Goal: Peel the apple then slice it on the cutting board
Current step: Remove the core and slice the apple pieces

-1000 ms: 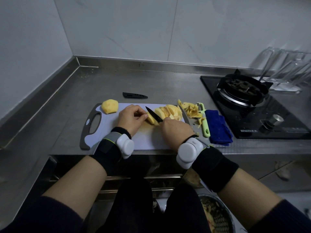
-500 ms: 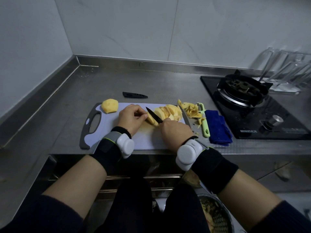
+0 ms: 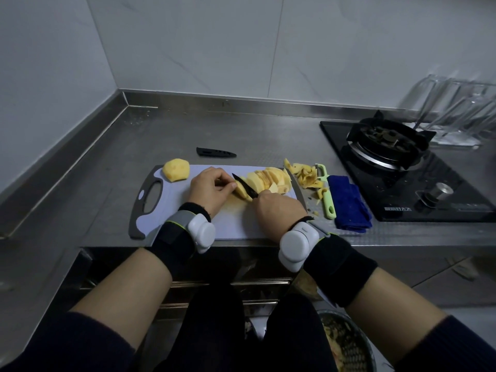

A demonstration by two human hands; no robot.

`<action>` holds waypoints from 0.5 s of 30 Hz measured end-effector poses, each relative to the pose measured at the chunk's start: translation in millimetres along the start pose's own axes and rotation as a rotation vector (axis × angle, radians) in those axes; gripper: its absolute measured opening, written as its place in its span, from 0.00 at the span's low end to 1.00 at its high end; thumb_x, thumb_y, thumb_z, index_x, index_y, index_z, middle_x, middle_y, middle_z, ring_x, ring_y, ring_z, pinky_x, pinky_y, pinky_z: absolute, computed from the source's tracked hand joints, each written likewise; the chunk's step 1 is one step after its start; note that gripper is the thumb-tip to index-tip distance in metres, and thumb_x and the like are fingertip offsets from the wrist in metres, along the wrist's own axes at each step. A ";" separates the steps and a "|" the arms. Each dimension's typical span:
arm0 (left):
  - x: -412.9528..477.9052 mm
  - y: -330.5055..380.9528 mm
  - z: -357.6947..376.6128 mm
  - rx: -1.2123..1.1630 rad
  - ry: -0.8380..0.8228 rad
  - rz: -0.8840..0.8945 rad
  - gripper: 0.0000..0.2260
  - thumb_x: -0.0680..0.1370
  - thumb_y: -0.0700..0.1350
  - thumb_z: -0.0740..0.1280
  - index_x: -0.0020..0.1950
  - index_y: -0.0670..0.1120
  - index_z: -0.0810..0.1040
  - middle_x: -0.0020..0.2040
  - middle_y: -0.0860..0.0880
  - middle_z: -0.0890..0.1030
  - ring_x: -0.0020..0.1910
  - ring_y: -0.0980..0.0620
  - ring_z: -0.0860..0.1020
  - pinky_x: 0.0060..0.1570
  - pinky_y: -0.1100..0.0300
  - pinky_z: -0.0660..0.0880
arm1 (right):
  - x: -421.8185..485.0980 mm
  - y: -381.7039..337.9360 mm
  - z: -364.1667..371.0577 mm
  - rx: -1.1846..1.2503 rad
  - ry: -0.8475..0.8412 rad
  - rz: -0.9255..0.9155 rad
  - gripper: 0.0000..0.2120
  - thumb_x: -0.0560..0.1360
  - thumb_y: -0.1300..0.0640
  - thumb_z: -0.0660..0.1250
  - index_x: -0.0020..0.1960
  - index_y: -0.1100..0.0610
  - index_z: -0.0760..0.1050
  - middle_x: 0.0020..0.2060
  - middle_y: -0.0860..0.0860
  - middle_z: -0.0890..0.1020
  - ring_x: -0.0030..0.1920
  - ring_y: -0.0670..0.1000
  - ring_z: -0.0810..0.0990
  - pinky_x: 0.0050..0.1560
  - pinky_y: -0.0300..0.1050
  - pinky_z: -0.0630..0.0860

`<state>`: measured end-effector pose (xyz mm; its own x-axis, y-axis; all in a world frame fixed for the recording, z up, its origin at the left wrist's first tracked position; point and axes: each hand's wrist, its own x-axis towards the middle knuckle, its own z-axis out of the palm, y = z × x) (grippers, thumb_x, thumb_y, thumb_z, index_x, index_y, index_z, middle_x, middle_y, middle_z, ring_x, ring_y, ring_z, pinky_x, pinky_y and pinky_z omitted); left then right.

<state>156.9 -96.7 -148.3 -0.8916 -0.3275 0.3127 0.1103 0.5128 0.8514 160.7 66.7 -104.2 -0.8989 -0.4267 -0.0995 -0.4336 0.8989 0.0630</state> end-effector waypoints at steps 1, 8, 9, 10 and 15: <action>-0.1 -0.2 0.4 -0.003 0.000 0.000 0.02 0.73 0.38 0.73 0.42 0.40 0.81 0.46 0.46 0.80 0.46 0.50 0.81 0.48 0.66 0.78 | -1.1 1.8 0.0 -0.007 0.000 0.004 0.11 0.80 0.63 0.55 0.60 0.65 0.69 0.51 0.59 0.80 0.49 0.60 0.80 0.44 0.51 0.73; -0.7 0.6 1.2 0.000 -0.004 0.009 0.02 0.74 0.38 0.73 0.43 0.40 0.81 0.46 0.45 0.80 0.45 0.50 0.80 0.45 0.70 0.77 | 2.6 -0.8 2.6 0.035 -0.009 0.018 0.11 0.80 0.63 0.53 0.59 0.65 0.70 0.51 0.59 0.81 0.50 0.61 0.80 0.44 0.49 0.71; -1.0 0.6 0.9 0.004 -0.003 0.007 0.02 0.74 0.38 0.73 0.43 0.40 0.81 0.46 0.45 0.80 0.45 0.50 0.80 0.45 0.69 0.77 | 2.0 0.4 3.5 0.028 -0.002 0.007 0.11 0.81 0.63 0.53 0.59 0.65 0.70 0.51 0.59 0.81 0.49 0.61 0.80 0.43 0.49 0.71; -0.8 0.4 0.2 0.010 0.000 0.008 0.02 0.74 0.38 0.73 0.43 0.40 0.82 0.46 0.45 0.80 0.45 0.50 0.80 0.45 0.70 0.77 | 0.5 1.6 4.2 0.013 0.005 -0.008 0.11 0.80 0.63 0.53 0.59 0.65 0.70 0.50 0.59 0.81 0.49 0.61 0.80 0.42 0.49 0.71; -0.5 0.6 -0.3 0.012 -0.005 0.008 0.02 0.74 0.37 0.73 0.42 0.41 0.82 0.45 0.46 0.80 0.45 0.50 0.80 0.44 0.74 0.75 | 2.6 -6.3 3.5 -0.020 -0.065 0.012 0.11 0.79 0.64 0.55 0.59 0.65 0.71 0.50 0.58 0.81 0.48 0.60 0.81 0.43 0.49 0.71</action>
<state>157.5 -96.4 -147.8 -0.8930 -0.3191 0.3172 0.1122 0.5248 0.8438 161.3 60.3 -108.4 -0.8982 -0.4083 -0.1629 -0.4250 0.9012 0.0846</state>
